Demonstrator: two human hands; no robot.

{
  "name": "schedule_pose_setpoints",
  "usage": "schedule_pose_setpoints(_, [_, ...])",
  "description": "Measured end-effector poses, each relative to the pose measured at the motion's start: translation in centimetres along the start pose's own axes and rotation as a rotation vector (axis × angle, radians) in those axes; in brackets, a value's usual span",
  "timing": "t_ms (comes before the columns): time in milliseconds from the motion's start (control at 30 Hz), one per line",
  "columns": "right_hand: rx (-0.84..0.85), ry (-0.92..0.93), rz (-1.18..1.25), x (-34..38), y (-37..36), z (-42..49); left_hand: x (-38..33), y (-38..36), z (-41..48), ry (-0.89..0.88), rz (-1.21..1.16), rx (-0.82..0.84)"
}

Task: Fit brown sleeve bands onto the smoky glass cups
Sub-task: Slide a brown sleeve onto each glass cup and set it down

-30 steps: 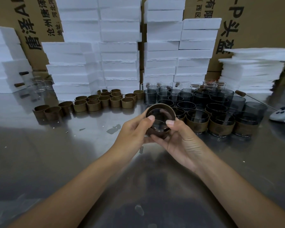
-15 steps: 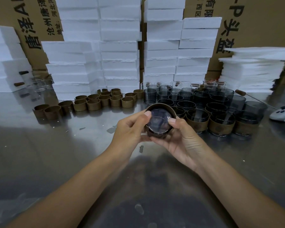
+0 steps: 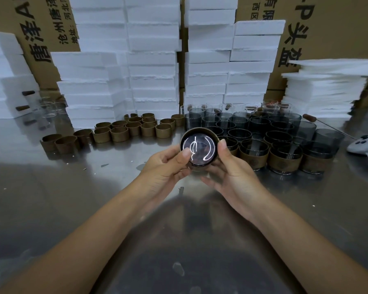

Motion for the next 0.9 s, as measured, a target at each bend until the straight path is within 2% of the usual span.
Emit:
schedule_pose_setpoints(200, [-0.076,-0.024,-0.03,0.1,-0.4,-0.3,0.3,0.5,0.3,0.0,0.023,-0.041])
schedule_pose_setpoints(633, [-0.172,-0.183,0.338,0.5,-1.3,-0.7,1.0,0.0,0.4,-0.055,0.078,-0.089])
schedule_pose_setpoints(800, [-0.168,-0.188,0.31,0.5,-1.3,-0.8,0.9,0.1,0.5,-0.06,0.085,-0.087])
schedule_pose_setpoints(900, [-0.193,-0.212,0.158,0.3,-1.3,-0.8,0.6,0.3,0.5,-0.087,0.059,-0.11])
Point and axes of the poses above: each hand's wrist, its own z-axis towards the middle knuckle, its own y-axis out of the back of the hand, x = y × z, the point moved 1 cm from there along z, towards the middle knuckle, and after that the axes turned 4 degrees about -y, right-handed, at the moved point
